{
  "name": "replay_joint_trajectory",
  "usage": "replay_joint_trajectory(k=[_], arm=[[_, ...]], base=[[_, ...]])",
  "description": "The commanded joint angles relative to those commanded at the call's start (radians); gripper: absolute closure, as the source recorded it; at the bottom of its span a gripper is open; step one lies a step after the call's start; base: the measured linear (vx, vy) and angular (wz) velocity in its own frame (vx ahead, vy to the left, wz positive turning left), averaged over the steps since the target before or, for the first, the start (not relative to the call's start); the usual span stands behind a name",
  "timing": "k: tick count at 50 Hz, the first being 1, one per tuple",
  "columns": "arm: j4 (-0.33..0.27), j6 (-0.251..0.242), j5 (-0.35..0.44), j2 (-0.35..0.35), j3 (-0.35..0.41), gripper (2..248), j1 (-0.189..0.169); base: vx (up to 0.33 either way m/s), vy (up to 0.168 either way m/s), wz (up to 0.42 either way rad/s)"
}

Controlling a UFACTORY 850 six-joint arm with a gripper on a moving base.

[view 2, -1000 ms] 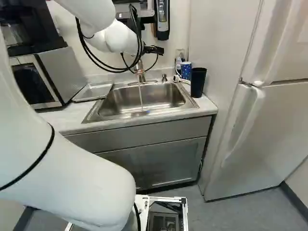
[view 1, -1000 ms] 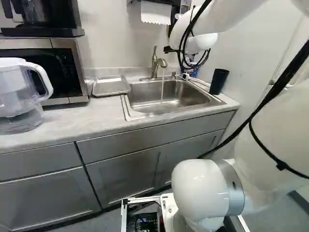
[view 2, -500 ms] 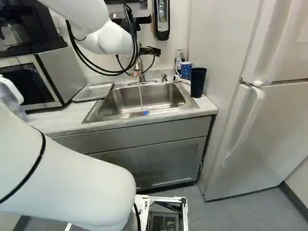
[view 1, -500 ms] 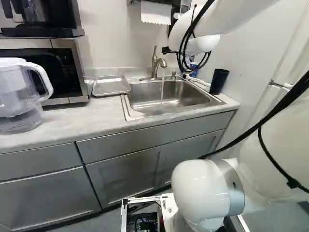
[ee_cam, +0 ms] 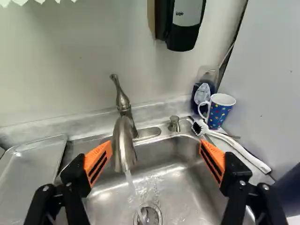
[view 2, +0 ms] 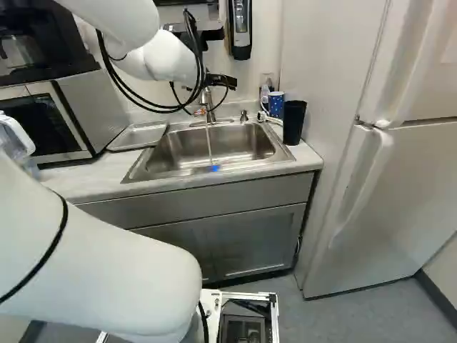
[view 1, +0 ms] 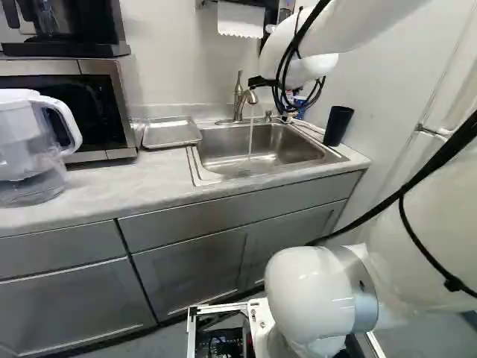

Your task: Rinse the cup and place it in the tray

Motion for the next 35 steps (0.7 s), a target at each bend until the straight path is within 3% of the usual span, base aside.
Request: replay_joint_trajectory(k=[35], arm=[[0.000, 0.000, -0.131, 0.002, 0.001, 3, 0.022]], base=[[0.000, 0.000, 0.000]])
